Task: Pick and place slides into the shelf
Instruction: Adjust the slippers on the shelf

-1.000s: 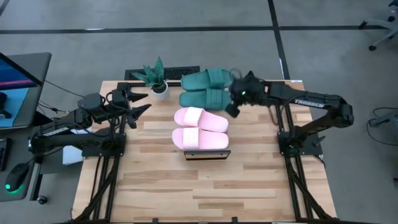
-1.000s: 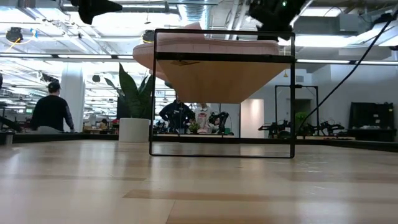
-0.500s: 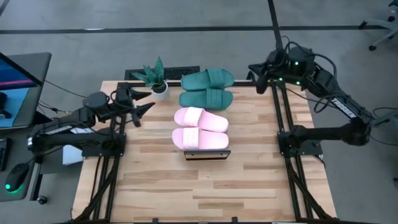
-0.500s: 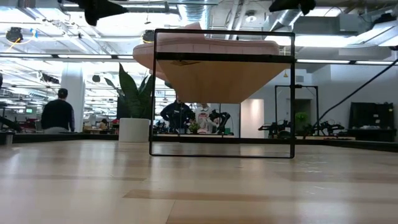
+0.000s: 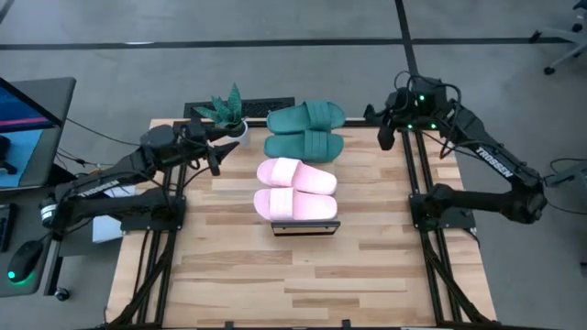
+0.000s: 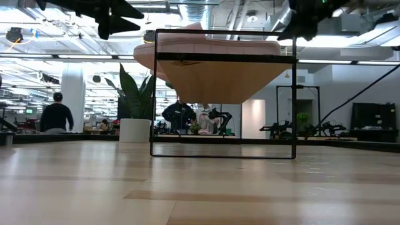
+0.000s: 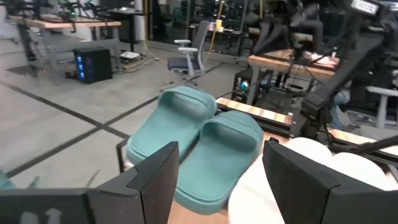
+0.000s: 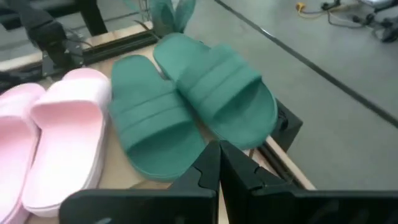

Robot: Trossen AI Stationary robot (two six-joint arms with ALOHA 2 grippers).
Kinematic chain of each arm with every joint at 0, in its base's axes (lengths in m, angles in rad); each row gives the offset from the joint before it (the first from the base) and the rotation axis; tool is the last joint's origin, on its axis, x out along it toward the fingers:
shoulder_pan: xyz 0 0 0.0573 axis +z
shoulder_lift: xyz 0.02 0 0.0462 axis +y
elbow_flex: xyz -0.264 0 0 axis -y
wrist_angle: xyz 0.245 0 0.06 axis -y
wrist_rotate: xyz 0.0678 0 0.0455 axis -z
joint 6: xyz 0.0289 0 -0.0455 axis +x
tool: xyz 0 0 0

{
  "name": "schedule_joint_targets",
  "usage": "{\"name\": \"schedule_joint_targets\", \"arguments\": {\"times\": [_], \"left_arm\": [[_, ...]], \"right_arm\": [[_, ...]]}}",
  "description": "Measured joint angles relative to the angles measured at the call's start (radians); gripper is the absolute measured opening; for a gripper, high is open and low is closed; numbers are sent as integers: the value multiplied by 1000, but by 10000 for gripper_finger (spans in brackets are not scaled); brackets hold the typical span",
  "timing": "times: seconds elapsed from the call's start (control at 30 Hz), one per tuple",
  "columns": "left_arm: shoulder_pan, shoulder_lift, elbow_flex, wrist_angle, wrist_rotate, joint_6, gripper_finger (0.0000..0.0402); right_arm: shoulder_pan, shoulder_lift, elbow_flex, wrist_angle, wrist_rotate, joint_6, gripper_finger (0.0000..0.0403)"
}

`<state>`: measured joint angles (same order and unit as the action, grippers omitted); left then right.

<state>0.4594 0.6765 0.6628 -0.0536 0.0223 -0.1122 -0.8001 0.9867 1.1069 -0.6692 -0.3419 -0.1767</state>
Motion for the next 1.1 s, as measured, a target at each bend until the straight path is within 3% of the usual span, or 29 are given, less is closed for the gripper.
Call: {"name": "schedule_joint_targets", "arguments": {"times": [0.17,0.53,0.87,1.1], "left_arm": [[38,1,0,-11,20,-10,220],[125,72,-15,-15,129,-32,220],[214,79,-310,461,274,-262,220],[219,116,-386,712,256,-425,220]], "right_arm": [[-60,-62,-131,120,-84,43,0],[-73,-77,-265,222,-94,72,0],[-73,-105,-272,225,-99,74,0],[-91,-159,-272,200,-82,83,0]]}}
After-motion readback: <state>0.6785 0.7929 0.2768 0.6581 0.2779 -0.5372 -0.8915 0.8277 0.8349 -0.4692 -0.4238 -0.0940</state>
